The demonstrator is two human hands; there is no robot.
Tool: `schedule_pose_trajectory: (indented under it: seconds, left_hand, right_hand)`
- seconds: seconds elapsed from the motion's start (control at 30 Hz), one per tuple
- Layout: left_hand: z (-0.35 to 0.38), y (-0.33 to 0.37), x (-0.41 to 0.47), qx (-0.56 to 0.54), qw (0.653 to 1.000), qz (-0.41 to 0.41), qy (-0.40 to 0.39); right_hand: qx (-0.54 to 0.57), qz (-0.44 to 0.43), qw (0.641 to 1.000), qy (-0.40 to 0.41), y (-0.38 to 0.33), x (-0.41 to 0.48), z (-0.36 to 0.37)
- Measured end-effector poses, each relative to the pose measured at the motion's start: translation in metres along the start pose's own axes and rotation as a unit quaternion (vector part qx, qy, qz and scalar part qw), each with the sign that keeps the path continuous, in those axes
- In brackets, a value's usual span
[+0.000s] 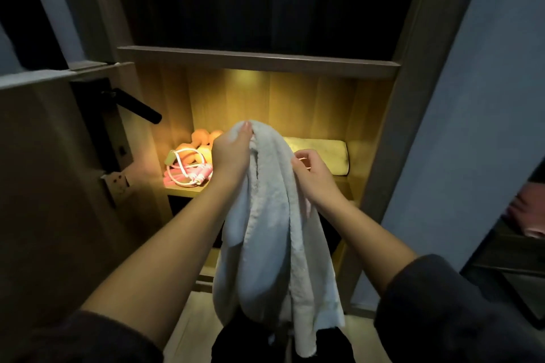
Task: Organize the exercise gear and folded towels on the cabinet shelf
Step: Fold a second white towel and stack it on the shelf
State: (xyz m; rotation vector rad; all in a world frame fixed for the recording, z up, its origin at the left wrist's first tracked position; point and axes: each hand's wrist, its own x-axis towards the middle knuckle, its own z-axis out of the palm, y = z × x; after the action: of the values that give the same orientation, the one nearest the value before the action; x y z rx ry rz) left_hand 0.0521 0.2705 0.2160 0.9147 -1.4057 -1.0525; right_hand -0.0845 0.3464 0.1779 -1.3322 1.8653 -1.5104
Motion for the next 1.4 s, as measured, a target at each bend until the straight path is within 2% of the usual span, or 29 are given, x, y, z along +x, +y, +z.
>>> schedule_pose_trajectory:
  seconds: [0.17, 0.37, 0.43, 0.5, 0.63, 0.8, 0.87, 1.0, 1.13, 1.23, 1.33, 1.4]
  left_hand:
    - [0.007, 0.028, 0.015, -0.006, 1.000, -0.018, -0.004]
    - [0.011, 0.045, 0.032, 0.016, 1.000, -0.006, 0.005]
    - [0.010, 0.045, 0.036, 0.010, 1.000, -0.013, 0.012]
    - [0.007, 0.044, 0.038, 0.006, 1.000, -0.024, 0.012]
    - [-0.006, 0.041, 0.040, 0.019, 0.999, -0.027, -0.001]
    - [-0.017, 0.031, 0.041, 0.084, 0.996, -0.011, -0.012]
    - [-0.020, 0.025, 0.041, 0.101, 0.995, -0.010, -0.020]
    - [-0.023, 0.019, 0.043, 0.083, 0.996, -0.029, -0.007]
    - [-0.029, 0.018, 0.046, 0.045, 0.996, -0.051, 0.049]
    - [-0.029, 0.025, 0.045, 0.045, 0.995, -0.028, 0.080]
    - [-0.028, 0.033, 0.046, 0.041, 0.991, -0.026, 0.128]
    - [-0.031, 0.035, 0.048, 0.030, 0.988, -0.035, 0.146]
  right_hand:
    - [-0.021, -0.087, 0.995, 0.037, -0.002, -0.026, 0.003]
    - [0.023, -0.072, 0.995, -0.064, -0.008, -0.031, 0.014]
    - [-0.008, -0.090, 0.992, -0.085, -0.006, -0.033, 0.023]
    - [-0.078, -0.086, 0.991, -0.061, 0.003, -0.031, 0.030]
    - [-0.157, -0.005, 0.987, 0.020, 0.023, -0.020, 0.020]
    - [-0.056, -0.003, 0.992, 0.114, 0.018, 0.004, -0.010]
    - [-0.009, -0.019, 0.992, 0.122, 0.007, 0.014, -0.020]
    - [-0.006, -0.056, 0.991, 0.120, -0.008, 0.025, -0.035]
    - [-0.087, -0.044, 0.992, 0.081, -0.009, 0.029, -0.050]
    - [-0.178, -0.042, 0.983, 0.034, -0.005, 0.026, -0.056]
    - [-0.350, -0.015, 0.936, -0.044, 0.006, 0.020, -0.059]
    - [-0.390, 0.020, 0.919, -0.054, 0.021, 0.014, -0.068]
